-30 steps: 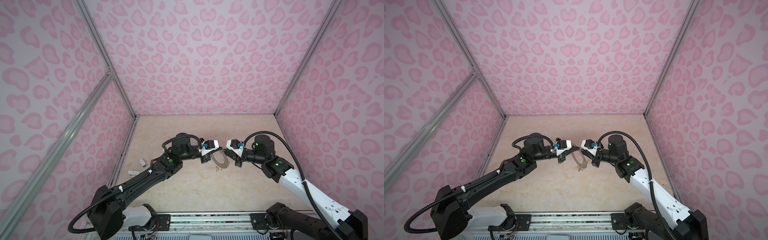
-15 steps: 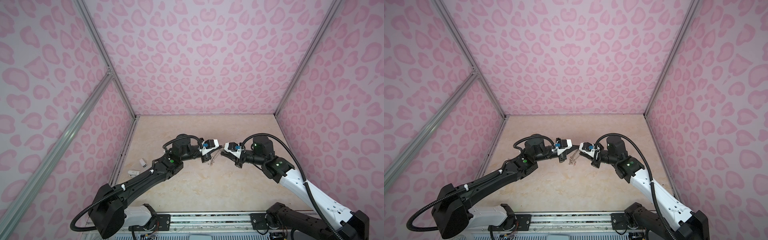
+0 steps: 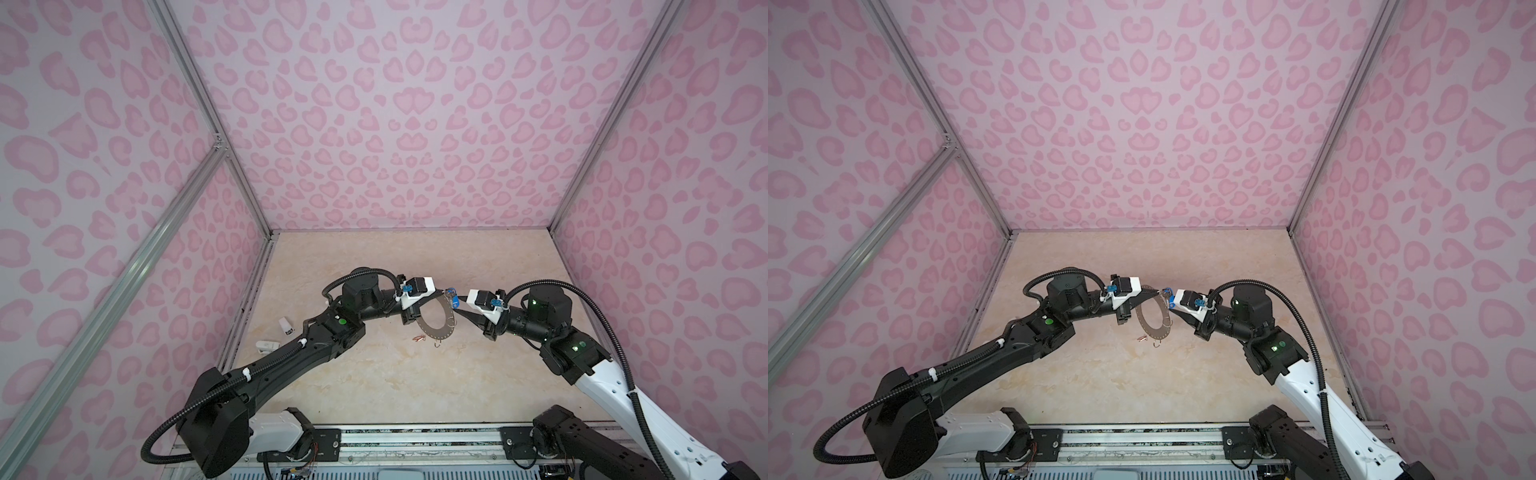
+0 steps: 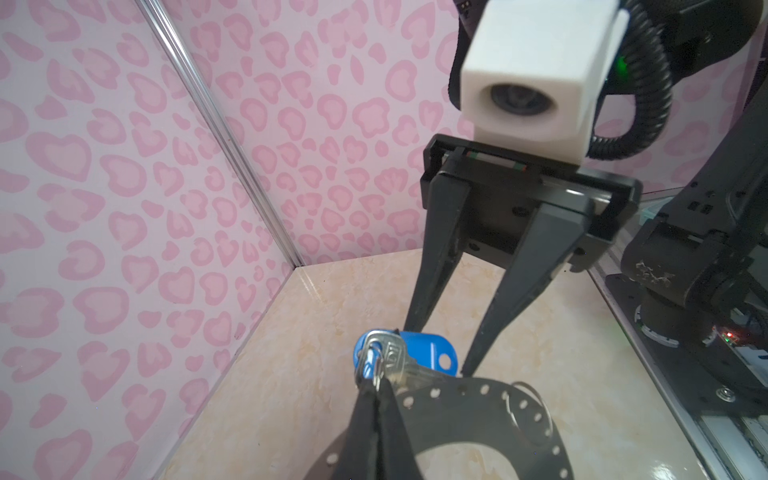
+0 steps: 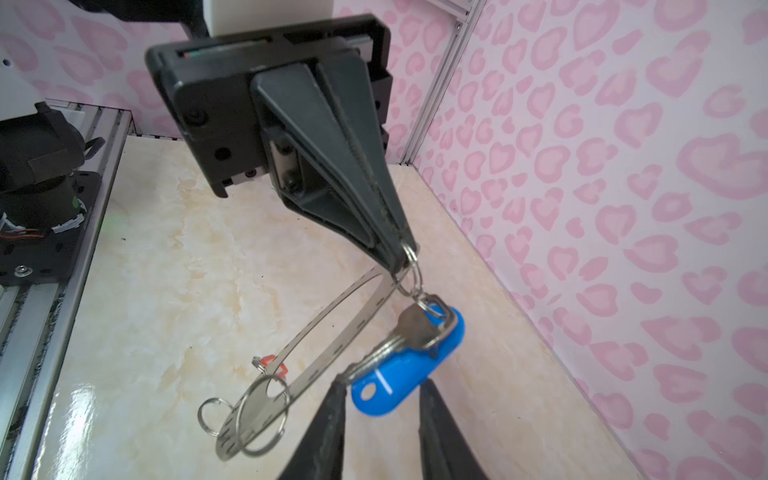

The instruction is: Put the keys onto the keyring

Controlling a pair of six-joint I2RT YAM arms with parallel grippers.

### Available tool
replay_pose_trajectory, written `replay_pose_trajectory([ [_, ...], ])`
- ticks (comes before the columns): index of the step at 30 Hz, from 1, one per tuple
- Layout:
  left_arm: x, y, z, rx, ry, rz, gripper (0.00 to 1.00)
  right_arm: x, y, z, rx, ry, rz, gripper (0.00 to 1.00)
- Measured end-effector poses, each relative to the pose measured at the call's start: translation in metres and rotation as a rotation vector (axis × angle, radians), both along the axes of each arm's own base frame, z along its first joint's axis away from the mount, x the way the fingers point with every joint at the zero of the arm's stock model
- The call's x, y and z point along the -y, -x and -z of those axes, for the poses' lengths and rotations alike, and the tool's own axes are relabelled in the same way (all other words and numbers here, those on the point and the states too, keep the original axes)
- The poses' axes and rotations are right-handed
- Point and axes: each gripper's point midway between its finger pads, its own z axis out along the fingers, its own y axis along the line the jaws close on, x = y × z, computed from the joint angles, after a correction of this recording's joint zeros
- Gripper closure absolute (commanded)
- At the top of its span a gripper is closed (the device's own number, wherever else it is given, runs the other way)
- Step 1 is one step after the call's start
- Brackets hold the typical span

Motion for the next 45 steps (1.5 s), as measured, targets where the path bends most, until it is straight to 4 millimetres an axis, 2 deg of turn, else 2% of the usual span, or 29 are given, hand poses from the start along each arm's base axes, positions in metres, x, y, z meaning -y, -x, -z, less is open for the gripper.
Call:
replay_pose_trajectory([
  [4, 0.000, 0.002, 0.000, -0.005, 0.002, 0.010, 0.97, 0.001, 0.001, -0.015, 0.043, -0.039, 0.005, 0.73],
  [8, 0.001, 0.004, 0.000, -0.013, 0.003, 0.019, 0.97, 0.004, -0.002, -0.019, 0.065, -0.039, 0.031, 0.70],
  [12, 0.000, 0.005, -0.001, -0.011, 0.005, 0.022, 0.97, 0.009, -0.009, -0.015, 0.073, -0.013, 0.073, 0.70],
  [15, 0.000, 0.005, -0.002, -0.010, 0.005, 0.023, 0.97, 0.016, -0.016, -0.004, 0.057, 0.028, 0.117, 0.69],
  [19, 0.000, 0.006, -0.002, -0.011, 0.004, 0.026, 0.97, 0.018, -0.013, -0.002, 0.062, 0.026, 0.120, 0.68],
  [29, 0.001, 0.007, -0.001, -0.016, -0.002, 0.037, 0.97, 0.003, 0.000, -0.022, 0.091, -0.046, 0.009, 0.69],
  [35, 0.001, 0.009, -0.001, -0.018, -0.012, 0.045, 0.97, -0.011, 0.005, -0.024, 0.092, -0.040, -0.045, 0.73],
  [45, 0.002, 0.015, 0.005, -0.013, -0.045, 0.084, 0.97, -0.022, 0.000, -0.020, 0.082, -0.012, -0.073, 0.83],
])
